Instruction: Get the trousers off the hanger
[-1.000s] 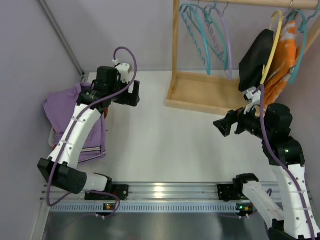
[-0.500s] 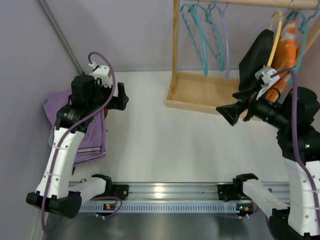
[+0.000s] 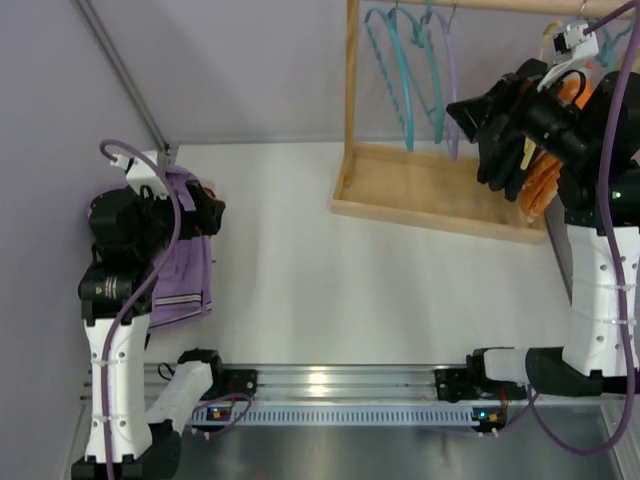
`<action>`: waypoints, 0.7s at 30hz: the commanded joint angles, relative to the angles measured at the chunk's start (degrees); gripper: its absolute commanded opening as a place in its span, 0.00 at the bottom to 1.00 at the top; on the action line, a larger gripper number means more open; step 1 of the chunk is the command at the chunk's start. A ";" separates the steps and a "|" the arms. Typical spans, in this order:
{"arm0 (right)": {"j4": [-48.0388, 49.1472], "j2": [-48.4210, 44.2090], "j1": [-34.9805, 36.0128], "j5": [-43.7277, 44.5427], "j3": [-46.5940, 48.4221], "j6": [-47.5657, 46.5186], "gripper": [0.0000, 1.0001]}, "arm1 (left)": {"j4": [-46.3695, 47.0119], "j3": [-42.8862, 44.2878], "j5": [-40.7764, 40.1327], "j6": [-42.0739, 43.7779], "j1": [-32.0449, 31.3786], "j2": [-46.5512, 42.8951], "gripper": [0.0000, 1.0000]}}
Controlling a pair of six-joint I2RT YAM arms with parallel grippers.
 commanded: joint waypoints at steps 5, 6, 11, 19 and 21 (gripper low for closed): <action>3.08 5.97 -8.19 6.15 10.19 3.87 0.99 | 3.55 -2.02 3.28 -2.63 2.71 -4.95 0.98; 3.16 5.97 -8.81 6.67 10.46 3.78 0.99 | 3.64 -2.19 3.98 -2.98 3.59 -5.47 0.98; 3.43 4.92 -14.69 7.04 10.12 4.57 0.99 | 5.04 -3.34 6.01 -4.04 6.58 -7.50 0.98; -0.43 6.14 -23.75 7.56 9.85 6.94 0.87 | 5.40 0.08 5.13 -3.60 6.67 -5.93 0.98; -1.48 7.55 -24.99 7.38 10.29 7.12 0.85 | 5.49 1.31 5.22 -3.77 6.67 -4.78 0.98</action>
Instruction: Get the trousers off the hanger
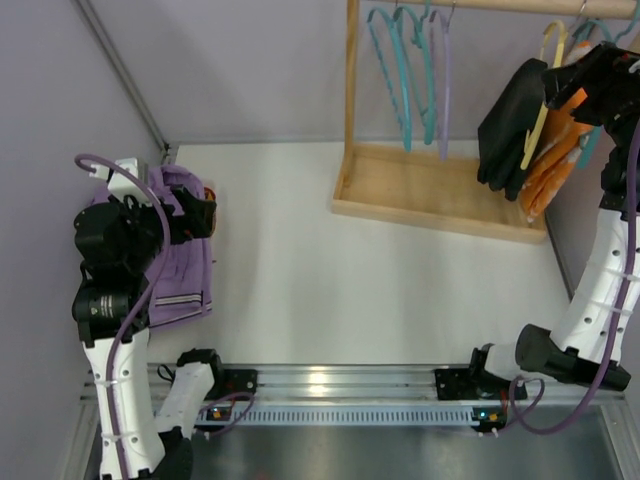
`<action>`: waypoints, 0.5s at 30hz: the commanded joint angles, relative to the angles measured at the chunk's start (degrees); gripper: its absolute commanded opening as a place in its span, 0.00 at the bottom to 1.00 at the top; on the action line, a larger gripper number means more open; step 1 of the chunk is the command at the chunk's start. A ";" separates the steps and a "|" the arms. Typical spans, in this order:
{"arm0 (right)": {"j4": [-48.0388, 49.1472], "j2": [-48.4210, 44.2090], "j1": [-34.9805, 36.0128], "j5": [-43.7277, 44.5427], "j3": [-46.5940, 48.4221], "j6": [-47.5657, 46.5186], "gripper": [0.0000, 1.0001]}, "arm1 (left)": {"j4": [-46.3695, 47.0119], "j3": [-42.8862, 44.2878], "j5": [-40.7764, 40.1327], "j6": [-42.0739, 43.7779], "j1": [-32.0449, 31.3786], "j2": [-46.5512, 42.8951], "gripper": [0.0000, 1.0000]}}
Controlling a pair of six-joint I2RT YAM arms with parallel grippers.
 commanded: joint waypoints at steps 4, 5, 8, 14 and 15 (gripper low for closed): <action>-0.53 3.71 -2.31 -0.77 2.69 3.15 0.82 | 4.04 4.65 1.11 -0.91 0.45 2.79 0.98; -0.09 4.59 -2.31 -0.95 2.68 3.59 0.81 | 3.96 4.91 1.29 -0.91 0.44 3.05 0.98; 1.05 6.96 -2.22 -0.86 3.30 5.17 0.78 | 4.13 5.53 1.81 -1.09 0.44 3.41 0.98; 3.24 12.58 -2.22 -2.00 5.15 9.65 0.75 | 4.31 6.05 2.78 -0.91 0.44 3.41 0.98; 4.64 12.77 -2.22 -4.01 4.45 11.75 0.74 | 4.31 6.14 2.96 -0.82 0.44 3.50 0.98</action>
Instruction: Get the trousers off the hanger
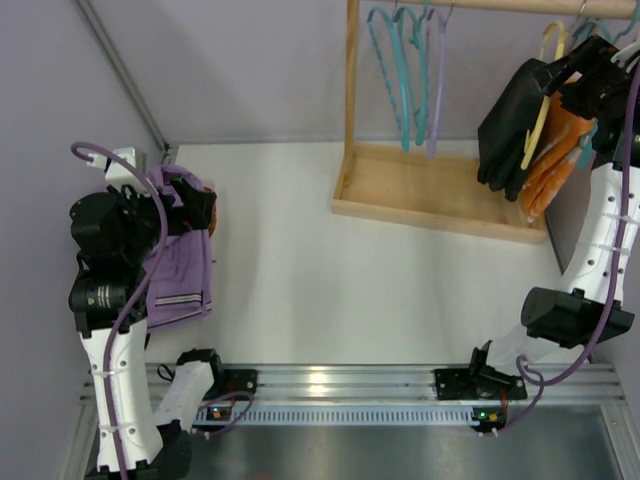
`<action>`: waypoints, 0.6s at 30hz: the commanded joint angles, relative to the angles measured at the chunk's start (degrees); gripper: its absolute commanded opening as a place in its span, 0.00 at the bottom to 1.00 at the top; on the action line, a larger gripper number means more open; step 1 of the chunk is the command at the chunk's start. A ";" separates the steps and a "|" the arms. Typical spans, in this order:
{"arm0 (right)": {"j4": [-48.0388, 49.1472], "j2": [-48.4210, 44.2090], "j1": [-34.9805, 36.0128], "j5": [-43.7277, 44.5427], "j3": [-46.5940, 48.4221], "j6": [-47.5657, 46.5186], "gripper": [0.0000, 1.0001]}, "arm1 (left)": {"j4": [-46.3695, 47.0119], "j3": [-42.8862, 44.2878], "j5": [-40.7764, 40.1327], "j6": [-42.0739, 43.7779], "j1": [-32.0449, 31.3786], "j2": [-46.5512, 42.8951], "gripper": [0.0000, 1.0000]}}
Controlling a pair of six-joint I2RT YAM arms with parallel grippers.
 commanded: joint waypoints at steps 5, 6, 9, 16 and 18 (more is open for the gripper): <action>15.09 0.77 -0.47 -8.59 -4.97 12.59 0.72 | 3.63 2.12 1.36 -0.28 0.38 0.79 0.98; 16.58 0.95 -0.38 -8.77 -4.88 14.25 0.72 | 3.63 2.03 1.19 -0.19 0.47 0.79 0.98; 19.39 1.74 -0.29 -9.65 -4.71 17.07 0.64 | 3.63 1.86 1.36 -0.36 0.38 0.97 0.98; 24.67 3.23 -0.29 -12.90 -4.00 23.57 0.18 | 3.98 1.68 1.54 -0.71 0.38 1.49 0.98; 25.55 3.41 -0.29 -13.70 -3.74 25.07 0.08 | 4.07 1.86 1.98 -0.89 0.38 1.76 0.98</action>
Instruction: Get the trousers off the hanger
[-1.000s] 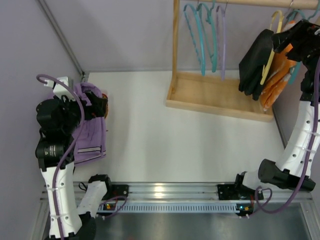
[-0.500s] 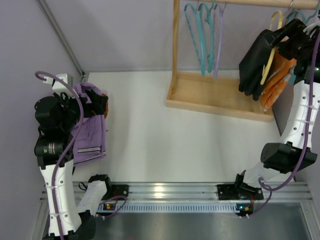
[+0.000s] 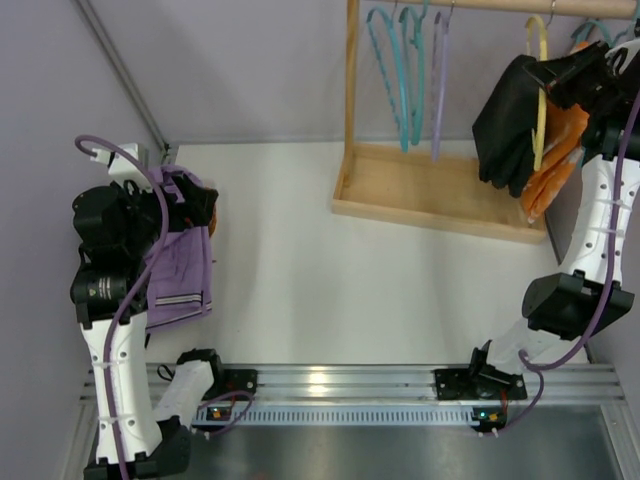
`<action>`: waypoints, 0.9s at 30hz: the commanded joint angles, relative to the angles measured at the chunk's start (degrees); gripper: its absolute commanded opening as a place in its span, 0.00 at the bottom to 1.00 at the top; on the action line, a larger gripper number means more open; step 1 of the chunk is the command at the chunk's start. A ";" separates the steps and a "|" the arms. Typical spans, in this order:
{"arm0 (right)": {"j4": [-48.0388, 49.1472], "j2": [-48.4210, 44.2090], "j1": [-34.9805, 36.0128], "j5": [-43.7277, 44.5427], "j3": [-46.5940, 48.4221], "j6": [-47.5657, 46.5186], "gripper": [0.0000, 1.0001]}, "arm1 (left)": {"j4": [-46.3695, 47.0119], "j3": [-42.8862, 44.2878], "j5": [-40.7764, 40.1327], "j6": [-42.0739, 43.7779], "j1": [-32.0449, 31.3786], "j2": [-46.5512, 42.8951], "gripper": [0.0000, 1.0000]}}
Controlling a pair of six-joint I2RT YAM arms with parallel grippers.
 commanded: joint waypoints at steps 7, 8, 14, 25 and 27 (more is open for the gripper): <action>26.72 -1.64 -0.91 -7.58 -2.68 15.50 0.00 | 3.70 2.54 1.65 -0.25 0.29 0.99 0.98; 28.24 -2.17 -0.91 -7.84 -2.95 18.13 0.00 | 3.78 2.71 1.57 -0.17 0.29 1.08 0.98; 38.17 -2.17 -1.00 -8.64 -2.26 27.20 0.00 | 3.79 2.89 1.74 -0.17 0.29 0.91 0.98; 44.33 -7.70 -1.08 -10.66 -4.80 32.40 0.00 | 5.19 5.35 0.85 3.26 0.20 1.87 0.98; 46.18 -8.67 -1.17 -11.10 -6.55 33.71 0.00 | 5.45 5.70 2.09 2.47 0.29 2.49 0.98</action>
